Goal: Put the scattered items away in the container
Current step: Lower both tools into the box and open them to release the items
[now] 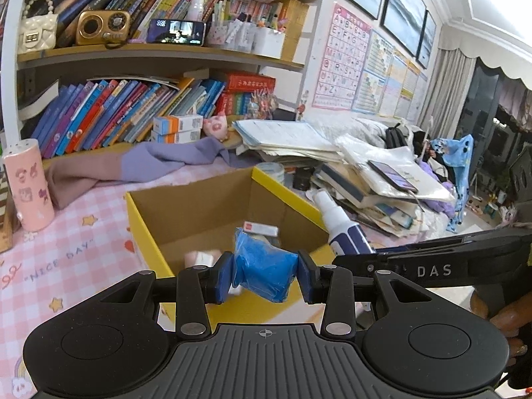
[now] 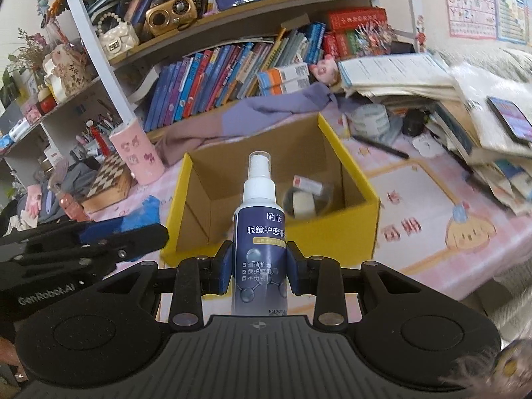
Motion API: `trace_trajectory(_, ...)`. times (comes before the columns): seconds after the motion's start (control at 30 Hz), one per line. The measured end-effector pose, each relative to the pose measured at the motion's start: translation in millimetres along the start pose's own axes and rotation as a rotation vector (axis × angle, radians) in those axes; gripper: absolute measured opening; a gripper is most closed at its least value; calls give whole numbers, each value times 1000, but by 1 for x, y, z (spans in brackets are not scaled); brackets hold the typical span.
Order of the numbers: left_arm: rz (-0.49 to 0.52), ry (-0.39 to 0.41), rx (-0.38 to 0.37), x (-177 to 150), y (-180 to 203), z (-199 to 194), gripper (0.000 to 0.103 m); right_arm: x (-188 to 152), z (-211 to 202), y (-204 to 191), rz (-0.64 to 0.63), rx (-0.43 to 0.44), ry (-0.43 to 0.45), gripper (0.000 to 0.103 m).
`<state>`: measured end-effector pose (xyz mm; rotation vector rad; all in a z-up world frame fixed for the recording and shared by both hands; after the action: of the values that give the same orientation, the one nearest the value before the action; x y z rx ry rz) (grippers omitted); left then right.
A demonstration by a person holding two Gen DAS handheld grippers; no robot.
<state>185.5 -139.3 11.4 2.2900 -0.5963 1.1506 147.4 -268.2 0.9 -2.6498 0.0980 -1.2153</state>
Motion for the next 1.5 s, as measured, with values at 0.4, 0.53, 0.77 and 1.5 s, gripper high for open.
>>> trace_trajectory(0.4, 3, -53, 131, 14, -23, 60, 38, 47, 75, 12, -105, 90, -83, 30)
trace_trajectory(0.53, -5, -90, 179, 12, -33, 80, 38, 54, 108, 13, -138, 139, -150, 30)
trace_trajectory(0.77, -6, -139, 264, 17, -52, 110, 38, 58, 159, 15, -196, 210, -267, 30)
trace_trajectory(1.5, 12, -251, 389, 5, -57, 156, 59, 60, 224, 30, -190, 295, -445, 34)
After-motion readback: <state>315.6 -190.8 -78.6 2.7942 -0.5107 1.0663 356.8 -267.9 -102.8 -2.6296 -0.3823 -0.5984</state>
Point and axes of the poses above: each gripper's, at about its wrist camera, not at the fingertips, and z roughly the way its jaws point, y to its right, x to its top, the point moved 8 cm from there along z, roughly the way its jaws point, and after that the axes turned 4 degrees about -z, right-handed, at the moved point
